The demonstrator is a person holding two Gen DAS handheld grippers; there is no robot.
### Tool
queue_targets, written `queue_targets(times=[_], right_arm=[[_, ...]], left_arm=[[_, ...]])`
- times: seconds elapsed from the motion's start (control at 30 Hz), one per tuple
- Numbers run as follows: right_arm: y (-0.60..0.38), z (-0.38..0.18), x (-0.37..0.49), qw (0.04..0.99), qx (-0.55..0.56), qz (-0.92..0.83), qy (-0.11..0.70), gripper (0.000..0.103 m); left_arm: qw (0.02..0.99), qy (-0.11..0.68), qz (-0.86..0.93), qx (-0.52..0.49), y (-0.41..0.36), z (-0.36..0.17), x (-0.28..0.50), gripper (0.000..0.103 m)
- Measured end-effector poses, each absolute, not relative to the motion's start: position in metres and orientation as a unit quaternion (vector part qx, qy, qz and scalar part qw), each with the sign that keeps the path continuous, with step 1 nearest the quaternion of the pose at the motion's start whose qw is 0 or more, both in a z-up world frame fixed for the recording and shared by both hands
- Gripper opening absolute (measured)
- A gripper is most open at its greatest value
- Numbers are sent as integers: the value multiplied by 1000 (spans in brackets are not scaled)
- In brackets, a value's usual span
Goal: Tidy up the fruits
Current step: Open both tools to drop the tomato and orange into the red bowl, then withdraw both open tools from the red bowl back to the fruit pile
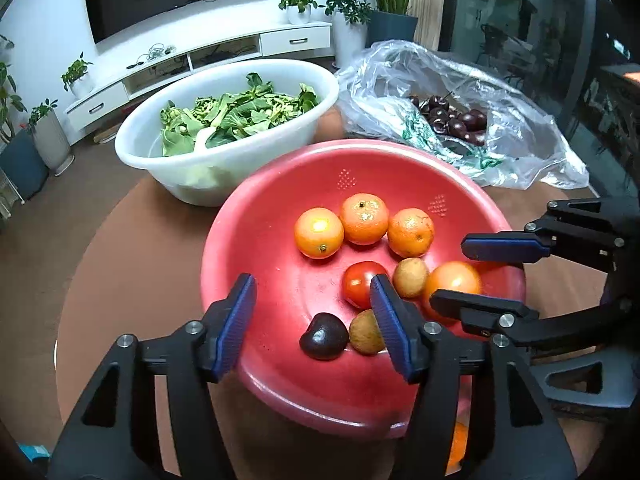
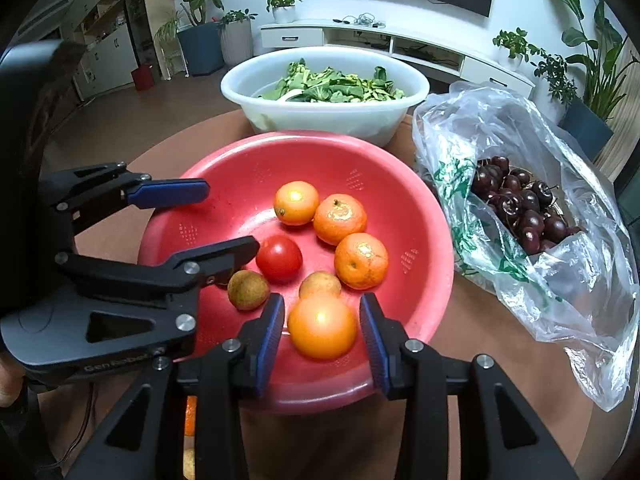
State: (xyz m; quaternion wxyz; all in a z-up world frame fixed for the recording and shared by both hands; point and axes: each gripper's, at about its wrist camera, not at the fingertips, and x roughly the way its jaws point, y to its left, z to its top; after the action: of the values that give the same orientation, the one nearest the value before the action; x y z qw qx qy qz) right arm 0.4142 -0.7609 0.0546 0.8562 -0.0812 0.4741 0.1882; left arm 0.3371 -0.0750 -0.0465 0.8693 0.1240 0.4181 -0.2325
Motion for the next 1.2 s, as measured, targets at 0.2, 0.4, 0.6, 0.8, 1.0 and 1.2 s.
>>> queue_targets(times=[0.2,0.4,0.6,0.8,1.0,1.2], right_arm=[[-771,68,404,865,-60,191,461,57],[-792,85,365,877,-19,197,438,63],[-807,84,304,876,21,219,430,64],[-806,61,256,861,49,235,447,65],[-794,45,238,851,48,245,463,64],[-773,48,219,849,36,261,458,63]], left_arm=[[883,397,-228,102,-57,-26,316,78],[899,366,-231,67,-28,-2,272,98],[901,359,-235,56,-5,0,205,100],[890,386,-236,59,6,-25,147,100],[868,424,-239,96,3,-54,113,100],[861,424,-254,119,2,-44,124,100]])
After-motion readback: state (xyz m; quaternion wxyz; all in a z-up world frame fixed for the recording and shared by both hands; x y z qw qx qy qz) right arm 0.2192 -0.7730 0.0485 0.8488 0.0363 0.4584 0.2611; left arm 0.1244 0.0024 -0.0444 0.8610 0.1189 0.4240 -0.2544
